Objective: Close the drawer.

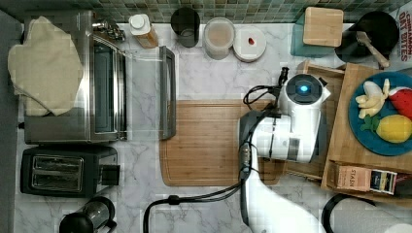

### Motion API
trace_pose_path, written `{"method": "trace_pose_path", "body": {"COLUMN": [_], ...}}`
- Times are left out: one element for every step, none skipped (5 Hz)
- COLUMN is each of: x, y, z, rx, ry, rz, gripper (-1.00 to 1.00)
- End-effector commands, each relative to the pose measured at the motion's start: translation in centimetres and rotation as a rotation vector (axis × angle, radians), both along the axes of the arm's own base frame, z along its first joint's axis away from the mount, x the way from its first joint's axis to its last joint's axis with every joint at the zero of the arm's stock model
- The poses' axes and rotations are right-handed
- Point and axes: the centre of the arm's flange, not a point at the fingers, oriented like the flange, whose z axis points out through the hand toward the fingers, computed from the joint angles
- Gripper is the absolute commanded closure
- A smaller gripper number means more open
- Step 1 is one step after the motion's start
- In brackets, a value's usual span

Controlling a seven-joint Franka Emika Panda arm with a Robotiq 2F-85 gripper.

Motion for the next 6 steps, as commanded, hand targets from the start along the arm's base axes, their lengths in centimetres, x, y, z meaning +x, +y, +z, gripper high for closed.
{"method": "trace_pose_path", "body": {"x": [-5.3,-6.3,-6.3,-6.3,-6.3,-6.3], "y": [-21.4,-21.9,-20.5,-20.5,-20.5,-20.5], "z": [7.0,7.2,8.4,8.4,8.4,8.4], "rx": [-0.156,-0.184,-0.165,-0.165,-0.165,-0.165], "ry": [-0.173,-0.198,-0.131,-0.131,-0.131,-0.131], "rz": [-0.178,-0.229,-0.230,-0.230,-0.230,-0.230], "gripper": [1.00,1.00,1.00,1.00,1.00,1.00]}}
